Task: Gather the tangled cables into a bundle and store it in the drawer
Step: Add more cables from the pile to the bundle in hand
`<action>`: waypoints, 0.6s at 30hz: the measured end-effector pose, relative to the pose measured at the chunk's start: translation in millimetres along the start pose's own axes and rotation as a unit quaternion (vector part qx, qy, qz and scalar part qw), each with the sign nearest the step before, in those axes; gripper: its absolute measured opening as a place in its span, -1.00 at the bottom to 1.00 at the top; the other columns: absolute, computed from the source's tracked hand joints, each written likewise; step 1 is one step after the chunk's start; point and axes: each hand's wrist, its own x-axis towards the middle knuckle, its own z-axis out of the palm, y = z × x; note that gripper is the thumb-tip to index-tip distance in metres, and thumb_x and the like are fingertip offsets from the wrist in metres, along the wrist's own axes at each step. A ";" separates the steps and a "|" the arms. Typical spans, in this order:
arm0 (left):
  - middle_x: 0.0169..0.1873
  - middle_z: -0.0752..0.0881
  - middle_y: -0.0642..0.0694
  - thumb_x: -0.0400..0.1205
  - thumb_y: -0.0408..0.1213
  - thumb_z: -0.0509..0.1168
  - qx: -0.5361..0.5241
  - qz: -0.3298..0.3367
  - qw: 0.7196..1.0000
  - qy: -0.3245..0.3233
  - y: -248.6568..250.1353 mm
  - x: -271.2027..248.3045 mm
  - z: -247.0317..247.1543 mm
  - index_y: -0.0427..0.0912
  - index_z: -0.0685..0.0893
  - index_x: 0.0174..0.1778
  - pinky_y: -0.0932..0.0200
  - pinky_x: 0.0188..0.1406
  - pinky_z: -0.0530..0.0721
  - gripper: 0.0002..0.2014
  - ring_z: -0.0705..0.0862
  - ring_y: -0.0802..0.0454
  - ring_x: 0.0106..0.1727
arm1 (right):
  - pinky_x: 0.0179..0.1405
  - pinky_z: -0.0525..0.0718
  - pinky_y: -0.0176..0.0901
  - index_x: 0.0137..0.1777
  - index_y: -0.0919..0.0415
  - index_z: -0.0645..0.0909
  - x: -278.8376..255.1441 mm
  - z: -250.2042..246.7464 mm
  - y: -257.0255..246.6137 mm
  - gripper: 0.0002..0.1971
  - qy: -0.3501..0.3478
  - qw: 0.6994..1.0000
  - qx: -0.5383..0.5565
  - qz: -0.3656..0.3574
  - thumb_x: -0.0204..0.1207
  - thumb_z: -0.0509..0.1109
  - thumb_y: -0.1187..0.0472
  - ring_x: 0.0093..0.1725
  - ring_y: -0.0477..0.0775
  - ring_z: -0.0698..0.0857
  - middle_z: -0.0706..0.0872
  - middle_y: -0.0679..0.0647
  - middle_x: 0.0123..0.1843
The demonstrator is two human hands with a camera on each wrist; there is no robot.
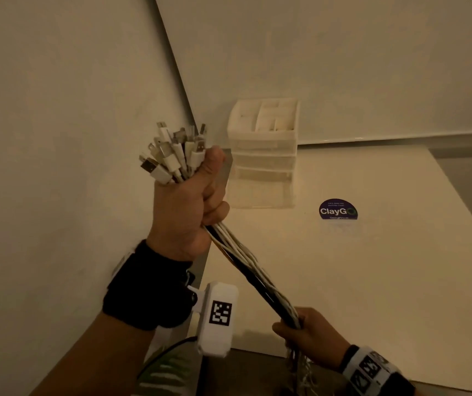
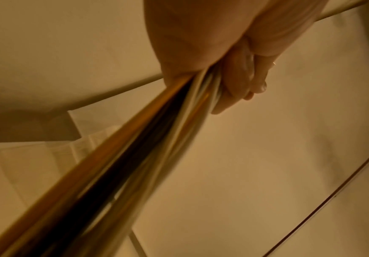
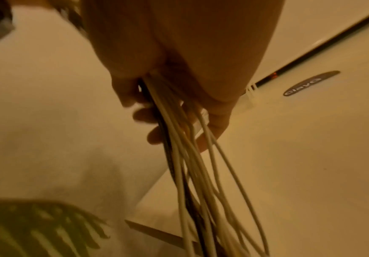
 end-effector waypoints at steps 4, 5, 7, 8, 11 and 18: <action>-0.66 0.19 0.07 0.57 -0.19 0.31 0.033 -0.054 0.998 0.003 13.5 -3.9 -18.2 -0.19 0.67 -0.13 0.42 -0.73 0.09 -0.86 0.13 0.23 -0.72 | -0.40 0.32 -0.28 -0.54 -0.06 0.40 -16.8 -4.7 9.1 -0.55 0.014 0.999 -0.037 0.001 0.55 0.42 -0.06 -0.55 -0.20 0.37 0.41 -0.11 -0.58; -0.65 0.18 0.07 0.59 -0.20 0.28 0.039 -0.080 0.996 0.009 16.0 -4.0 -26.1 -0.18 0.68 -0.12 0.41 -0.74 0.06 -0.86 0.13 0.23 -0.72 | -0.43 0.26 -0.33 -0.57 -0.10 0.41 -24.3 -11.7 6.4 -0.54 0.040 0.998 -0.052 -0.023 0.55 0.44 -0.02 -0.56 -0.21 0.35 0.39 -0.13 -0.60; -0.64 0.17 0.07 0.62 -0.22 0.25 0.053 -0.122 0.991 0.023 19.5 -4.4 -41.0 -0.18 0.68 -0.12 0.39 -0.75 0.03 -0.85 0.12 0.24 -0.73 | -0.50 0.23 -0.40 -0.52 -0.11 0.47 -40.3 -26.3 -3.2 -0.62 0.085 0.986 -0.101 -0.104 0.51 0.48 0.03 -0.58 -0.26 0.39 0.43 -0.17 -0.60; -0.64 0.17 0.07 0.61 -0.22 0.26 0.069 -0.135 0.988 0.028 19.4 -5.0 -46.6 -0.20 0.68 -0.12 0.39 -0.76 0.03 -0.85 0.12 0.24 -0.73 | -0.53 0.23 -0.44 -0.48 -0.06 0.50 -47.7 -32.7 -9.9 -0.68 0.096 0.976 -0.133 -0.144 0.46 0.48 0.02 -0.59 -0.31 0.41 0.45 -0.19 -0.60; -0.64 0.19 0.05 0.61 -0.26 0.30 0.160 -0.154 0.975 0.018 12.2 -9.0 -58.4 -0.28 0.67 -0.10 0.41 -0.75 0.07 -0.85 0.12 0.21 -0.72 | -0.58 0.16 -0.49 -0.44 0.05 0.43 -60.8 -43.9 -30.1 -0.72 0.108 0.945 -0.222 -0.216 0.36 0.43 0.02 -0.64 -0.36 0.34 0.47 -0.06 -0.55; -0.65 0.27 -0.07 0.55 -0.38 0.46 0.320 -0.182 0.929 -0.024 -30.0 -19.7 -52.3 -0.46 0.68 -0.12 0.38 -0.67 0.18 -0.83 0.18 0.11 -0.72 | -0.53 0.14 -0.34 -0.48 0.06 0.18 -79.7 -47.2 -89.8 -0.51 0.127 0.893 -0.229 -0.366 0.51 0.42 0.03 -0.56 -0.19 0.20 0.27 0.03 -0.54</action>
